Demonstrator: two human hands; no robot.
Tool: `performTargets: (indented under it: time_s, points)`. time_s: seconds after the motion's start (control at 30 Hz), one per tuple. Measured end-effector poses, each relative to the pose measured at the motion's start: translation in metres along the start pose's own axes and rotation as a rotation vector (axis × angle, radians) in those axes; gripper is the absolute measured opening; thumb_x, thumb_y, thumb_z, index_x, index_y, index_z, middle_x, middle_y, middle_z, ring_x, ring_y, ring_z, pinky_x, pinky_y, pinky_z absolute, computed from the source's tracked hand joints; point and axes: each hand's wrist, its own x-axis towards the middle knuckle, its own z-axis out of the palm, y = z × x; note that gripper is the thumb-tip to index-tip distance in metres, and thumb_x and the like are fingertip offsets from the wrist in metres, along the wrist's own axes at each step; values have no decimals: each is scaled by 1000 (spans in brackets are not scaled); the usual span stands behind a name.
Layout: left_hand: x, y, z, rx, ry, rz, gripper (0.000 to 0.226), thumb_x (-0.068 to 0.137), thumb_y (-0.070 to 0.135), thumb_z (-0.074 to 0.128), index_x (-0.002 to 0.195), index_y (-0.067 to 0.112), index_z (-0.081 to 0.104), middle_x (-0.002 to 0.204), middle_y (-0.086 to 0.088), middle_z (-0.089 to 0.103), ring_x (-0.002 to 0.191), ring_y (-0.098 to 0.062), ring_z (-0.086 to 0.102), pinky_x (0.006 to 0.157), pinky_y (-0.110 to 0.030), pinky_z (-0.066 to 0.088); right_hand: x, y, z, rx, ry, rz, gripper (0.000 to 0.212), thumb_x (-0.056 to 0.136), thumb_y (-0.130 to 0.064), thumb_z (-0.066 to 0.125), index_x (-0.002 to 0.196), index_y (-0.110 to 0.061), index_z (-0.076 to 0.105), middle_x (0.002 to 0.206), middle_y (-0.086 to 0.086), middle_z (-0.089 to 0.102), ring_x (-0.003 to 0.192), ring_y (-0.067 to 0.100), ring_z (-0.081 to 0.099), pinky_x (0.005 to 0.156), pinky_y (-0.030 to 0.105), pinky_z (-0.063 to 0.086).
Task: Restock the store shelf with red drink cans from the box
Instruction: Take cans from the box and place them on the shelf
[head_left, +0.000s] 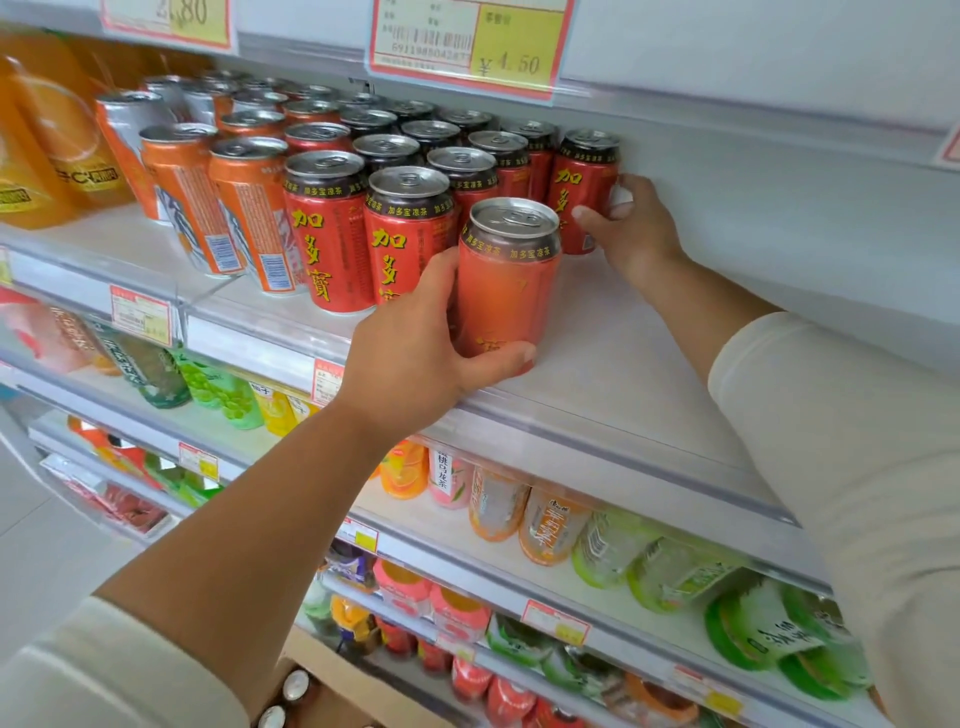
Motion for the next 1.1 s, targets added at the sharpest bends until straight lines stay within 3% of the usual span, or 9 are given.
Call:
performTargets:
  time_s: [0.07,0.2,0.3,0.37,0.43,0.63,0.8,0.97,1.1]
  points:
    - [0,0,-2,1,-30,-6,87,61,75,67,131,31,42,103,12,71,90,-14,70,79,-41,55,-12,-12,-10,-93,19,13,73,87,-37,68,145,-14,32,138,14,48,121,24,52,93,26,41]
    - [3,0,-12,-120,-174,-31,92,60,72,71,136,27,42,115,9,69,103,-14,68,90,-43,54,-67,-43,-36,-60,-182,-25,60,82,-15,66,137,-17,44,124,9,59,97,17,57,62,20,42]
    - [-1,-1,-22,-188,-214,10,91,68,54,82,143,21,41,122,6,68,109,-8,65,99,-36,51,-120,-54,-45,84,-488,-120,83,62,-18,65,140,-27,38,131,-1,54,118,12,54,91,23,44]
    - [-10,-5,-30,-156,-146,33,86,72,44,83,143,19,43,120,5,67,107,-6,63,98,-22,47,-141,-56,-37,138,-569,-163,95,60,-26,76,142,-35,28,137,-11,50,124,6,51,101,25,41]
    - [-22,-14,-38,-51,-53,81,73,71,46,82,133,21,54,111,7,68,104,-8,61,91,-12,41,-150,-57,-23,163,-492,-186,103,61,-33,86,144,-32,25,135,-10,53,119,5,55,101,27,45]
    - [-31,-55,-41,154,49,249,53,65,65,69,100,24,76,102,6,69,99,-13,54,92,-24,37,-141,-55,-7,124,-249,-164,87,65,-29,87,136,-24,36,122,-5,63,104,12,64,95,34,51]
    - [-32,-63,-35,104,93,223,54,64,68,67,96,25,76,98,6,66,98,-15,52,91,-32,42,-108,-54,-1,12,-98,-103,84,69,-27,85,135,-15,34,115,-5,58,102,12,60,92,27,47]
    - [-31,-64,-35,99,95,247,53,66,66,68,94,23,76,95,4,66,96,-17,52,88,-36,44,-76,-45,10,-41,1,-47,89,66,-37,85,133,-15,32,124,3,61,108,21,62,97,43,49]
    - [-33,-65,-33,125,101,257,52,68,66,67,94,22,75,95,3,66,94,-22,54,87,-38,44,-66,-43,16,-22,36,-48,91,67,-36,84,137,-14,30,130,2,58,113,19,60,101,38,47]
